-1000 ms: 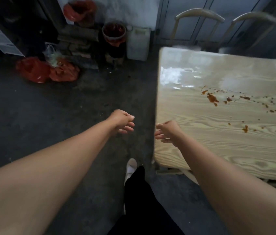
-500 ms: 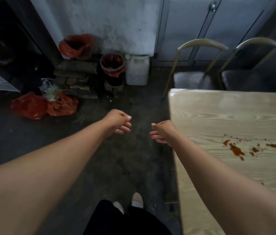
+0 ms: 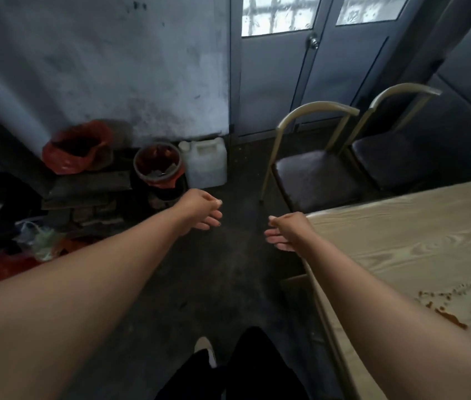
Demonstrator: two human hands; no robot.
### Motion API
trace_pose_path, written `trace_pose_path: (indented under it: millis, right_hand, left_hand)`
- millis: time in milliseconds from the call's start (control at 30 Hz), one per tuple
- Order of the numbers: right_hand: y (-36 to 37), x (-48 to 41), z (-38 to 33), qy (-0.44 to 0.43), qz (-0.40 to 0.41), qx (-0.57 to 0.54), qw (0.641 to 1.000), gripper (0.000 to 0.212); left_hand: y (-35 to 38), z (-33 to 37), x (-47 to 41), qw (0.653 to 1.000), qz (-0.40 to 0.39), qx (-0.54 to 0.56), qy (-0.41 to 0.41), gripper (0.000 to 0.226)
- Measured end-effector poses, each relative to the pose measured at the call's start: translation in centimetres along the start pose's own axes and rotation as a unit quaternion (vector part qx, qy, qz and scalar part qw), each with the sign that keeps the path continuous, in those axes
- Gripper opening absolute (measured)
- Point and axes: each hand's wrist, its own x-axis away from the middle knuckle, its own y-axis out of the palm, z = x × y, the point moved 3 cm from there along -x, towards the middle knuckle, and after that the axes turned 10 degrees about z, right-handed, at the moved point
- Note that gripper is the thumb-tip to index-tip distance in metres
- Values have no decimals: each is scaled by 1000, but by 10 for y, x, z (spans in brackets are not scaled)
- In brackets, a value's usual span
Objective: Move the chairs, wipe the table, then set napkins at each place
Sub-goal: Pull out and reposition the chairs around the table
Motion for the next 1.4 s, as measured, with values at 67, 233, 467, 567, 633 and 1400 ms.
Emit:
trace_pose_path:
  millis: [67, 233, 467, 567, 633, 1400]
  right_hand:
    - [-2, -13, -14, 8, 13, -15, 1000, 31]
    - [-20, -68, -56, 32, 51, -47, 997, 29]
    - [-55, -178, -135, 70, 72, -80, 992, 26]
    - [-67, -210, -169, 77, 78, -85, 990, 25]
    - [-75, -227, -190, 90, 78, -91, 989, 25]
    - [-113, -400, -316, 235, 176, -291, 911, 26]
  left_hand:
    - [3, 20, -22, 1000, -19, -16, 0, 23]
    - [20, 74, -88, 997, -64, -33, 15, 24]
    - [52, 169, -202, 992, -88, -87, 15, 19]
    - [59, 206, -240, 990, -95, -95, 31, 17]
    - [62, 227, -262, 989, -101, -105, 30, 12]
    - [168, 436, -512, 906, -251, -320, 116, 18]
